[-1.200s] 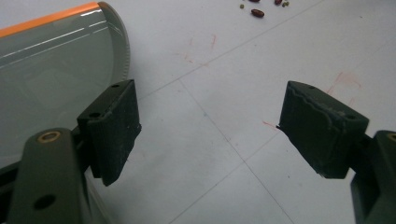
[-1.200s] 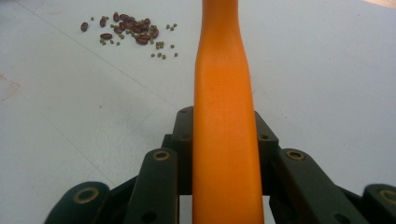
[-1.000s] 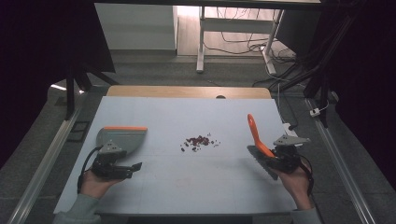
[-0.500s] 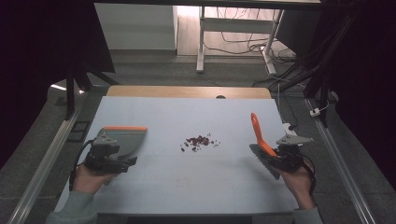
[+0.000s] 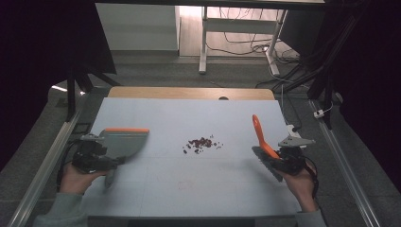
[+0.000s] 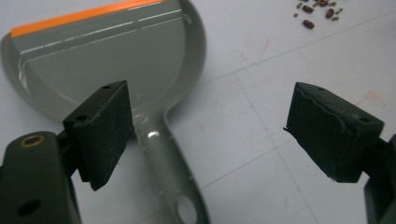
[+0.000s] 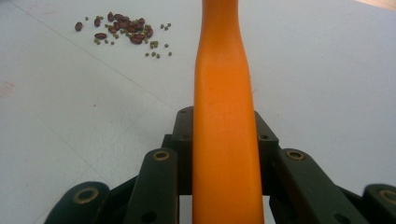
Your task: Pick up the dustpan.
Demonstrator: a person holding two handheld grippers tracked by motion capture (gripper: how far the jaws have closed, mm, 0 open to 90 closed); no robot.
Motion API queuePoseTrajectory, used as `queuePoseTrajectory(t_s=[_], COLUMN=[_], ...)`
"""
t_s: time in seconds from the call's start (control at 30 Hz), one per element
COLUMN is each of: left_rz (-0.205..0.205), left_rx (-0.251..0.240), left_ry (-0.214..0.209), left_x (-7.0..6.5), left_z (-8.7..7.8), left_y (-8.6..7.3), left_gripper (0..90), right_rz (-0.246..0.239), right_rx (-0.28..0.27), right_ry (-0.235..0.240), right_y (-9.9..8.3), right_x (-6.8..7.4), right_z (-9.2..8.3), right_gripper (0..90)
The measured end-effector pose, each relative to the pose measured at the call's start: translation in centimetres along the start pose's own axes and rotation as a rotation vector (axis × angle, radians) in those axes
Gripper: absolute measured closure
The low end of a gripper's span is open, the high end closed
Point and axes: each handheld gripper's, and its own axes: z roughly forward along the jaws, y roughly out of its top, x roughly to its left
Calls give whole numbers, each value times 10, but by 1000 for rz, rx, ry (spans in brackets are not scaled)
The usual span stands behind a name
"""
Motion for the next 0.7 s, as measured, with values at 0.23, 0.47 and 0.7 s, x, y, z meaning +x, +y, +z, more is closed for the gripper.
queuePoseTrajectory(t_s=[0.23, 0.47, 0.7], left_rz=[-34, -78, -117], left_rx=[32, 63, 115], left_ry=[14, 12, -18], left_x=[12, 22, 27], left_z=[-1, 6, 25], left_y=[-5, -12, -17], left_gripper=[156, 157, 161], right_rz=[-2, -3, -7], right_rx=[15, 23, 25], right_ry=[5, 6, 10], right_y=[-1, -2, -1], right_x=[1, 2, 2], right_z=[5, 7, 9], right_gripper=[708, 708, 708])
